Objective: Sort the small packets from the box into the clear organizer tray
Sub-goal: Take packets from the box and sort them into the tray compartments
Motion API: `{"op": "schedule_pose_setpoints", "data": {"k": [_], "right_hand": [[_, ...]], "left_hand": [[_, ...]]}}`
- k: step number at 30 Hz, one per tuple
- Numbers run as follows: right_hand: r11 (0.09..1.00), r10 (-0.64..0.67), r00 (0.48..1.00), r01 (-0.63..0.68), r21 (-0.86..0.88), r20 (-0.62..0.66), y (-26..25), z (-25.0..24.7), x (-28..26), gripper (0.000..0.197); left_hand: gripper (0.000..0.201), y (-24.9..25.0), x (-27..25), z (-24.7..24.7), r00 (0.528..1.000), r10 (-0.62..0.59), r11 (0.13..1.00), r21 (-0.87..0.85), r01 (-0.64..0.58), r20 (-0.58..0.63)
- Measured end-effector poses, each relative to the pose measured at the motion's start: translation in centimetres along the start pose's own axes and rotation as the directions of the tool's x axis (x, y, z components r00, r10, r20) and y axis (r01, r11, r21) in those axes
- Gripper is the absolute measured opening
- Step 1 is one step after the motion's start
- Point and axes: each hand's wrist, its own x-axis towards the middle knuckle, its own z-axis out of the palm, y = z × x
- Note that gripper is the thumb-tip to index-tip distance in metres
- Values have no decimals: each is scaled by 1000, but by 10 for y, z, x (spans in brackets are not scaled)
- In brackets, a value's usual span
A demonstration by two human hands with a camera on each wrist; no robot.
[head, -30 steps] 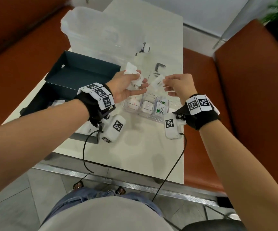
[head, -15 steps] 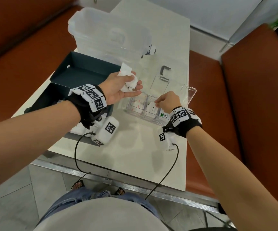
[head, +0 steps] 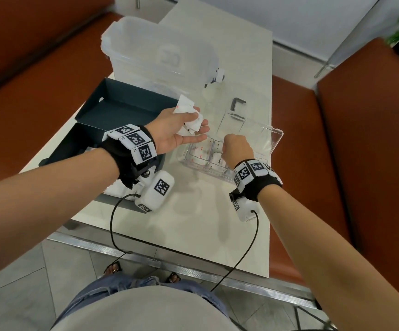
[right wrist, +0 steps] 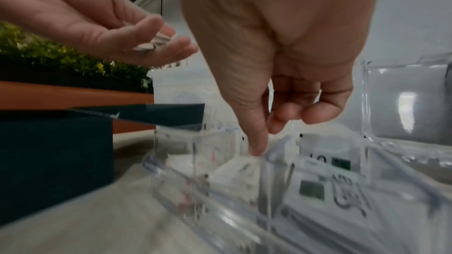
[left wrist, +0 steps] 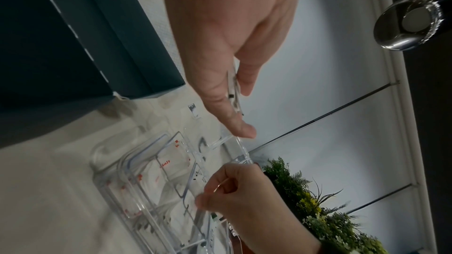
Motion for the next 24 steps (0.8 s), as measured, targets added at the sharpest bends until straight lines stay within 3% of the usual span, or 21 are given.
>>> {"op": "schedule_pose_setpoints", "data": {"k": [3, 5, 7, 9, 12, 17, 21, 24], "right_hand": [[969, 15, 986, 27, 245, -166, 0, -17, -2, 13], [903, 24, 953, 110, 416, -303, -6, -35, -6, 12], [804, 27, 937, 187, 564, -349, -16, -51, -12, 15], [685, 0, 969, 180, 706, -247, -25, -62, -18, 20], [614, -97, 991, 128, 779, -87, -30, -65, -25, 29], [497, -4, 998, 52, 866, -57, -25, -61, -24, 9], [422, 29, 1000, -18, 906, 7, -19, -59, -20, 4], [380, 25, 1000, -5, 925, -5, -18, -61, -19, 10]], "left_hand": [[26, 1, -2, -2, 1000, 3, 1000, -8, -2, 4], [32, 1, -3, -4, 1000, 15, 1000, 20, -16, 14], [35, 0, -4, -4, 999, 24, 998, 60, -26, 25], [37, -1, -5, -3, 999, 22, 996, 80, -25, 43], [34, 1, -6, -1, 998, 2, 995, 96, -8, 56], [27, 8, -8, -1, 992, -104, 995, 14, 103, 66], [15, 8, -6, -1, 999, -42, 998, 55, 40, 34], [18, 8, -4, 0, 1000, 15, 996, 91, -16, 17]]}}
